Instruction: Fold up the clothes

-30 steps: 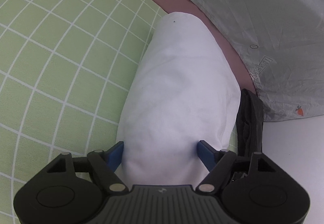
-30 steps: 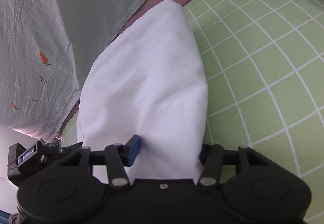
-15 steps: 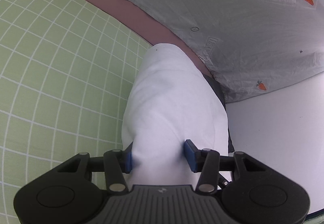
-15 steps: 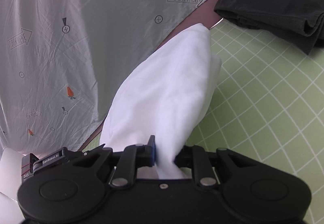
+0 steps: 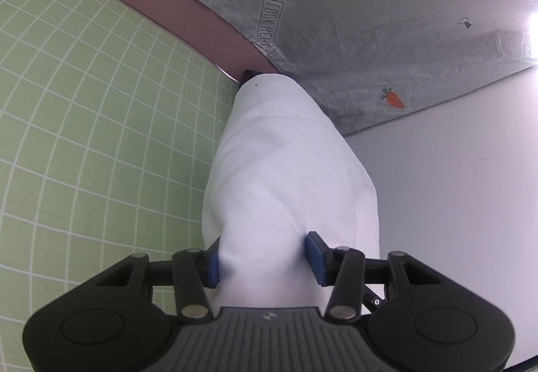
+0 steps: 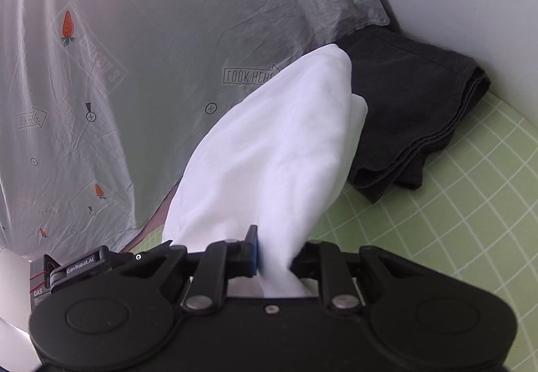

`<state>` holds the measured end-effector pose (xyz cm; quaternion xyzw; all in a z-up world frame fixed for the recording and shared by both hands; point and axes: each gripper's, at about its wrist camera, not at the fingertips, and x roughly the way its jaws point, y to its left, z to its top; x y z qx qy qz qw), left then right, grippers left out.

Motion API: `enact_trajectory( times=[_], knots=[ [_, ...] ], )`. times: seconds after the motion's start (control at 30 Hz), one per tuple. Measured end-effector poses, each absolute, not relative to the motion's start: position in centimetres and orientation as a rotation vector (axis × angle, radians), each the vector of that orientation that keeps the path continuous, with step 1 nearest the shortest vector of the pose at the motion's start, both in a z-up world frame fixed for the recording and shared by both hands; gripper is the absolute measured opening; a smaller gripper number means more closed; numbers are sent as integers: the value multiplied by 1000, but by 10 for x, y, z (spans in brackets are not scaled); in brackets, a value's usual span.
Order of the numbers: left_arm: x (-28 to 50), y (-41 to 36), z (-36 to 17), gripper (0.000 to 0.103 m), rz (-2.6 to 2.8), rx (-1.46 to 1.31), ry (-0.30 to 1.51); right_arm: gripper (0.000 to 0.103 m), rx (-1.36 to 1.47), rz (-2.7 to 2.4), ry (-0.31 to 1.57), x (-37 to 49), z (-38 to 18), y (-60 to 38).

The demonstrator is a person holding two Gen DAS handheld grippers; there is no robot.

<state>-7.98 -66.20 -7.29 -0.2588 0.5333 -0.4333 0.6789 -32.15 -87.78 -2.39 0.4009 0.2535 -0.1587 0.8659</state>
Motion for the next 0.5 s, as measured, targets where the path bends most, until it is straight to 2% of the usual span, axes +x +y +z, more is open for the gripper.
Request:
enact_trajectory(
  times=[0.23, 0.33, 0.4, 0.5],
  knots=[
    [-117, -754, -60, 50, -929, -656, 1147, 17, 610, -280, 618, -299, 18, -992],
    [-107, -797, -63, 50, -882, -685, 1097, 18, 468, -287, 641, -270, 37, -1031],
    [-97, -826, -65, 53, -847, -704, 1060, 27, 369, -343, 666, -243, 35, -1053],
    [-85, -873, -81, 57, -704, -551, 1013, 38, 223, -455, 714, -201, 21, -1081]
  ],
)
